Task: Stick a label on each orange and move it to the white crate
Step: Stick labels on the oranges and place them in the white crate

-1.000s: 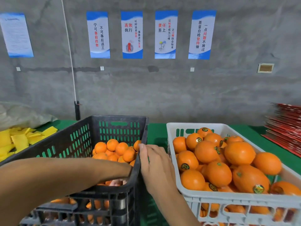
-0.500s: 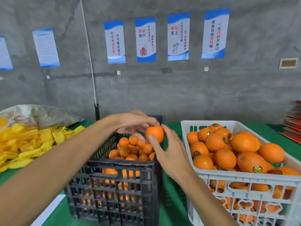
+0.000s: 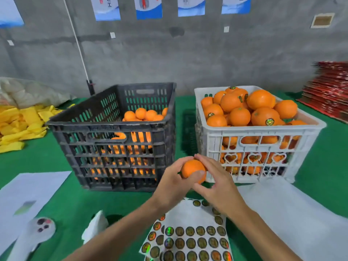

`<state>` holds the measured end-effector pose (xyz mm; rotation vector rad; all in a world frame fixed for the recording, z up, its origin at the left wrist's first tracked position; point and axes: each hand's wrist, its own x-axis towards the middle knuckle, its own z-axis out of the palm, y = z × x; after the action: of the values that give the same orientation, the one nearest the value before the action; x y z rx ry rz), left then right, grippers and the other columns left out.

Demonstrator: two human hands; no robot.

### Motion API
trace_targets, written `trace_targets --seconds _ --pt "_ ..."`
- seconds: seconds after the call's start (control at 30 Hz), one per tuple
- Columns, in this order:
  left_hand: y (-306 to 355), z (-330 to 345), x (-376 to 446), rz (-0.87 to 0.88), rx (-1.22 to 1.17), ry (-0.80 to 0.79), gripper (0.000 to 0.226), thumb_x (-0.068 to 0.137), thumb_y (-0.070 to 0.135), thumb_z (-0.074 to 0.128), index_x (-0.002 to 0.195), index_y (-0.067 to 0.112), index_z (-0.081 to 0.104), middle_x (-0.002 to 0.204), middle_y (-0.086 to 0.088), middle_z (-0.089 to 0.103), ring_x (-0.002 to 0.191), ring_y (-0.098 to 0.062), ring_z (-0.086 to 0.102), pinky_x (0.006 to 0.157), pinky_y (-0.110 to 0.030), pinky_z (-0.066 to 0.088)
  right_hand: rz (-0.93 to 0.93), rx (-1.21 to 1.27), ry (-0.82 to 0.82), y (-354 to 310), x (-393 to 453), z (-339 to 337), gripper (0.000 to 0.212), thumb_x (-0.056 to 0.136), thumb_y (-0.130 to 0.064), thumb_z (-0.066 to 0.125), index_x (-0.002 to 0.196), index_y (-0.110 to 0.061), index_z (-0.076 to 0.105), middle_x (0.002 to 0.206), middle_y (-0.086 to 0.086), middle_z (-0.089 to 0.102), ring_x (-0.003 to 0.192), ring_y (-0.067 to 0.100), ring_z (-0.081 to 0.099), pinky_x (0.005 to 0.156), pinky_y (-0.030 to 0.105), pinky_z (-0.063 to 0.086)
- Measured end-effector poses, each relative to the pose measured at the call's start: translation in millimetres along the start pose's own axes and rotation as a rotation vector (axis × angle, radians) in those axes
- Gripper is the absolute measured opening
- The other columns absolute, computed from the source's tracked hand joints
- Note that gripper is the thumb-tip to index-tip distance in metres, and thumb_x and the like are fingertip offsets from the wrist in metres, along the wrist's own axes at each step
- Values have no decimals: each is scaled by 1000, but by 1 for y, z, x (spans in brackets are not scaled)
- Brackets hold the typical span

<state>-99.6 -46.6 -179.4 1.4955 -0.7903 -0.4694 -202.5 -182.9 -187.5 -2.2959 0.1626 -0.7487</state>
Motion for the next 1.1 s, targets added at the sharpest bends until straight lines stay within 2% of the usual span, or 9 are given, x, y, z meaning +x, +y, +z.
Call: trace_targets --seconds 0.1,0.23,0.37,0.53,0.63,0.77,0.93,1.0,1.1 --pt "-50 -1 -22 -103 -10 70 44 92 44 76 131 34 58 118 -3 68 94 -16 75 86 -41 63 113 -148 -275 35 -28 5 89 78 -81 63 152 -38 39 150 -26 38 138 -7 34 117 26 33" --pt "-80 -5 -41 -66 92 155 51 90 71 59 133 45 50 110 12 67 85 -14 73 84 -31 58 67 -211 -400 53 -46 12 79 78 -84 58 137 -32 61 124 -28 48 119 -4 44 102 22 39" --pt "-80 0 -45 -19 105 188 44 99 65 47 136 41 45 105 20 65 83 -8 71 80 -11 50 60 -189 -339 53 -47 19 66 80 -75 60 126 -30 72 112 -22 51 102 2 48 91 21 41" --pt "-78 1 -46 -61 89 236 42 98 63 43 134 42 43 99 16 70 87 -2 69 80 -5 44 66 -163 -282 53 -46 23 51 85 -66 60 115 -29 78 102 -21 56 99 7 51 84 25 44" --pt "-79 2 -45 -62 81 228 43 98 64 43 134 42 43 108 25 63 88 -3 69 81 -10 47 86 -126 -233 53 -43 27 35 88 -57 66 104 -30 81 94 -19 58 94 10 51 79 26 45" --pt "-80 5 -46 -68 61 208 41 94 70 48 129 50 45 107 23 62 87 -11 69 77 -16 52 218 -1 -154 51 -41 34 2 85 -36 79 84 -35 81 88 -15 60 92 10 53 73 23 45" --pt "-82 6 -46 -77 89 170 47 91 77 47 130 52 44 105 23 60 92 -11 66 78 -24 55 351 60 -128 46 -35 36 15 87 -23 77 73 -30 77 85 -16 63 91 7 57 82 28 46" --pt "-84 6 -46 -64 115 152 48 92 79 43 131 52 42 106 21 60 94 -10 65 82 -31 56 368 39 44 42 -31 34 16 89 -19 75 76 -29 78 85 -15 64 90 9 62 84 31 50" --pt "-86 6 -47 -60 127 116 48 96 77 41 136 50 39 110 19 59 102 -9 63 92 -36 53 218 -138 259 25 -30 35 11 95 -28 68 93 -28 79 96 -21 60 93 13 61 83 34 50"
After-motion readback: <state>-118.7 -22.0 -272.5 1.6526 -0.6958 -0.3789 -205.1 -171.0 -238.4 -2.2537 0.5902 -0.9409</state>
